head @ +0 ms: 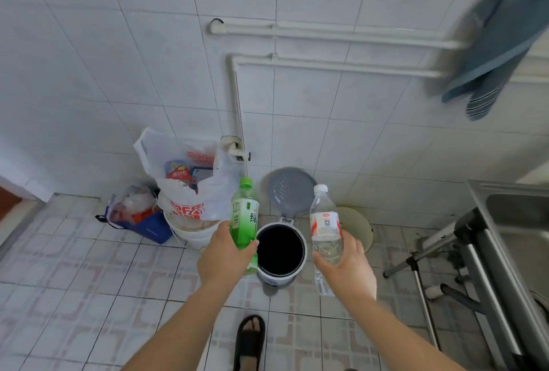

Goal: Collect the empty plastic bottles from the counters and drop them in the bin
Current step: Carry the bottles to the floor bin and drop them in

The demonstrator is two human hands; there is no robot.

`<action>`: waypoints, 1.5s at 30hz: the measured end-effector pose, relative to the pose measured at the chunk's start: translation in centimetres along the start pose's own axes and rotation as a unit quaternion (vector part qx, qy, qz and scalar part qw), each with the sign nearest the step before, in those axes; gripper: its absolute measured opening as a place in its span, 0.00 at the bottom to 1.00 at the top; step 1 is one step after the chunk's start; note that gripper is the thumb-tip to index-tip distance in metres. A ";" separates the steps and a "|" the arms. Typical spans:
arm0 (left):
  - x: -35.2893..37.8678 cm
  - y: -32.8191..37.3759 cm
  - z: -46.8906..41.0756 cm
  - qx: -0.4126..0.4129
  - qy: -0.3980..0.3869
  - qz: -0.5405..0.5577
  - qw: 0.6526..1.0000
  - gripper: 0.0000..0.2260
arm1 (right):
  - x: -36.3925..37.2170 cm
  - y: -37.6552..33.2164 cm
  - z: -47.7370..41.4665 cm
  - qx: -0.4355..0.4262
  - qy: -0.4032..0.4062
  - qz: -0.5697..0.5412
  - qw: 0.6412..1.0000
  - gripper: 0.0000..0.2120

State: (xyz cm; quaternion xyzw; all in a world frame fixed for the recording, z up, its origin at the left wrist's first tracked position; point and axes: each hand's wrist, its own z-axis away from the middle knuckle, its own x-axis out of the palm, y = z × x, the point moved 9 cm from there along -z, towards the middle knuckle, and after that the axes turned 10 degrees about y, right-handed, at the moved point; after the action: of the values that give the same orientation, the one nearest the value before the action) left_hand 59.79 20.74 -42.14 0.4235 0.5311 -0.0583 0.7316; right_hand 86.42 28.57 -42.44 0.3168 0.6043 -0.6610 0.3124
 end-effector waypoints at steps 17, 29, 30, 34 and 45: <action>15.3 -5.0 -16.4 0.001 -0.164 -0.092 0.982 0.25 | 17.2 2.8 -11.1 0.090 -0.099 0.096 0.986 0.34; 33.1 -11.9 -17.0 -0.050 -0.249 -0.126 0.959 0.25 | 31.0 15.2 -13.7 0.186 -0.188 0.130 0.956 0.34; 34.6 -12.5 -16.8 -0.057 -0.260 -0.121 0.956 0.26 | 32.1 16.2 -13.8 0.193 -0.196 0.130 0.953 0.33; 40.1 -14.5 -16.4 -0.072 -0.289 -0.114 0.948 0.24 | 36.6 19.1 -15.0 0.199 -0.213 0.120 0.949 0.32; 51.5 -19.0 -17.2 -0.126 -0.288 -0.132 0.940 0.22 | 47.0 22.4 -18.8 0.205 -0.203 0.105 0.952 0.22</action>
State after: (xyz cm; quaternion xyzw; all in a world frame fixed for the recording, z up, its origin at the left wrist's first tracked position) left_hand 59.18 39.17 -96.60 0.2189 0.3523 -0.2062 0.8863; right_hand 76.64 44.27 -94.67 0.2945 0.3429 -0.7845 0.4246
